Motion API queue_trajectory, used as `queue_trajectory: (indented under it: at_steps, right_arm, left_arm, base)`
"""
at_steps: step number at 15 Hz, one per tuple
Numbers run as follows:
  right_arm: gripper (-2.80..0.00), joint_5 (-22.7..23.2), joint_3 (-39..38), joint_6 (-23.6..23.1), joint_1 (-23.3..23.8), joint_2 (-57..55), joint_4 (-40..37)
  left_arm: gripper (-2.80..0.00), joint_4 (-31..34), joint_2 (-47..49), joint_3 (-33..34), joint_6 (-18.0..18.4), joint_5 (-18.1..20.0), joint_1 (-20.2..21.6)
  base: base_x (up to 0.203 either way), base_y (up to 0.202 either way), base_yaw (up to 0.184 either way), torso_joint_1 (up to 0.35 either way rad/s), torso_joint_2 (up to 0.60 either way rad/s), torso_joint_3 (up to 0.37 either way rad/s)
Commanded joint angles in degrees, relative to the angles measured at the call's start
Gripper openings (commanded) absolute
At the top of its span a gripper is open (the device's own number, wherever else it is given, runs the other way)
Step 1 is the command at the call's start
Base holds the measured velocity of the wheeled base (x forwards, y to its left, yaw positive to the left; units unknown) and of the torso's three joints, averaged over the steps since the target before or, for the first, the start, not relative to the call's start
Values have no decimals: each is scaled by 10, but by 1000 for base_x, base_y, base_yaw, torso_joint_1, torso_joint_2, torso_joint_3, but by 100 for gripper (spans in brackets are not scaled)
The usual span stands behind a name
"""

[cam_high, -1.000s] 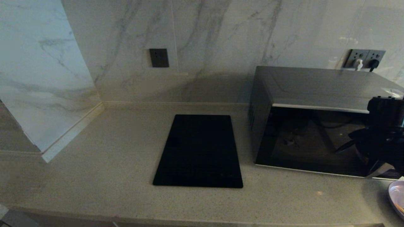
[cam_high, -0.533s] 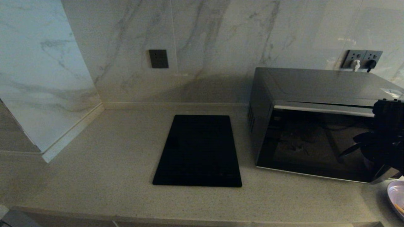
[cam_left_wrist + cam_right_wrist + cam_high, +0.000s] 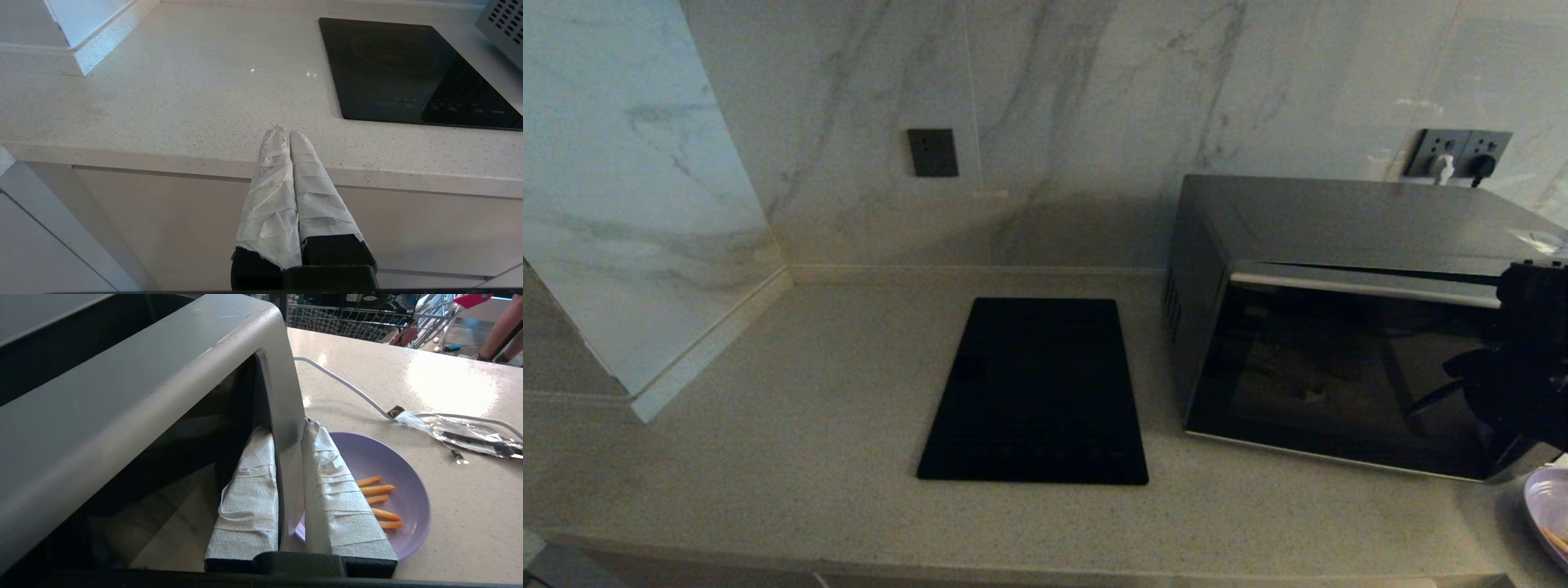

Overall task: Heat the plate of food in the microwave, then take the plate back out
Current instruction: Open the microwave oven

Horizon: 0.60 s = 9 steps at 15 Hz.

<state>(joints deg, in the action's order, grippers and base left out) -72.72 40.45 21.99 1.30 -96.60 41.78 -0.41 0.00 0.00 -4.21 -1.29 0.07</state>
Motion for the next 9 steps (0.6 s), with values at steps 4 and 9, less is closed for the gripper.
queue_trajectory:
  at_steps: [4,9]
  right_arm:
    - [-280,-1,-17,-9,-35,58,-10]
    - [-280,-2,-23,-18,-52,129,-44]
  left_arm:
    - [-280,0,0,0,0,0,0]
    - [-280,0,0,0,0,0,0]
  base:
    - [0,0,0,0,0,0]
    - [0,0,0,0,0,0]
